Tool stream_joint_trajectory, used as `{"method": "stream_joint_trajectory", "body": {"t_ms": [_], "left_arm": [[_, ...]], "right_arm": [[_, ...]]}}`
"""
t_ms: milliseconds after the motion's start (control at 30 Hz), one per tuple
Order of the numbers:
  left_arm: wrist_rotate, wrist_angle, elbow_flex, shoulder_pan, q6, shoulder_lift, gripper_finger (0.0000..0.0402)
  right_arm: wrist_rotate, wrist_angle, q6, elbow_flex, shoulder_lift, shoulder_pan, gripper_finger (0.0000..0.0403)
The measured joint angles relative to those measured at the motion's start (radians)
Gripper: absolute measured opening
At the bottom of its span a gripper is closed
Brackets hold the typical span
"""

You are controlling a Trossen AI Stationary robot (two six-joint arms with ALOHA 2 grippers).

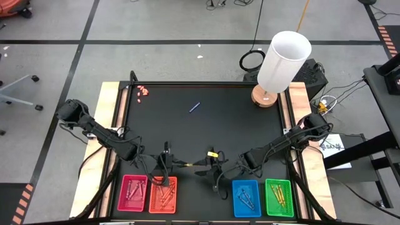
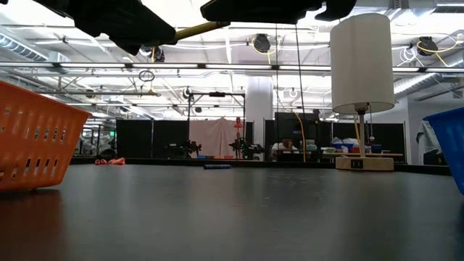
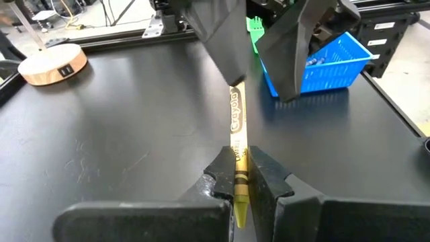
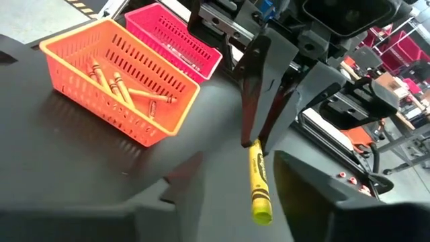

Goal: Sort crayons
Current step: Put the green crayon into the green bin

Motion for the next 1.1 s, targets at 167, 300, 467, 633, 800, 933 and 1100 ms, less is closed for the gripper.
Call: {"method": "stream_joint_trajectory", "body": {"t_ms": [167, 300, 467, 633, 800, 933, 1100], "left_arm": [[0.0, -0.001, 0.0, 0.0, 0.0, 0.0, 0.0018], [0.0, -0.001, 0.0, 0.0, -0.002, 0.0, 0.0018], [0.0, -0.001, 0.0, 0.0, -0.003, 0.0, 0.0018], [0.017, 0.016, 0.0, 0.0, -0.003, 0.0, 0.0018], [0.023, 0.016, 0.0, 0.0, -0.009, 0.0, 0.0018], [0.023, 0.014, 0.0, 0.0, -0.011, 0.0, 0.0018], [0.01, 0.013, 0.0, 0.0, -0.034, 0.0, 0.0018]], "right_arm": [[0.001, 0.0, 0.012, 0.0, 0.0, -0.004, 0.0183], [0.002, 0.002, 0.014, 0.0, 0.0, -0.014, 0.0157], [0.002, 0.002, 0.014, 0.0, 0.0, -0.021, 0.0115], [0.002, -0.014, 0.013, 0.0, 0.0, -0.021, 0.0087], [0.001, -0.023, 0.014, 0.0, 0.0, -0.021, 0.0056], [0.001, -0.023, 0.012, 0.0, 0.0, -0.021, 0.0019], [0.003, -0.027, 0.015, 0.0, 0.0, -0.021, 0.001]]}}
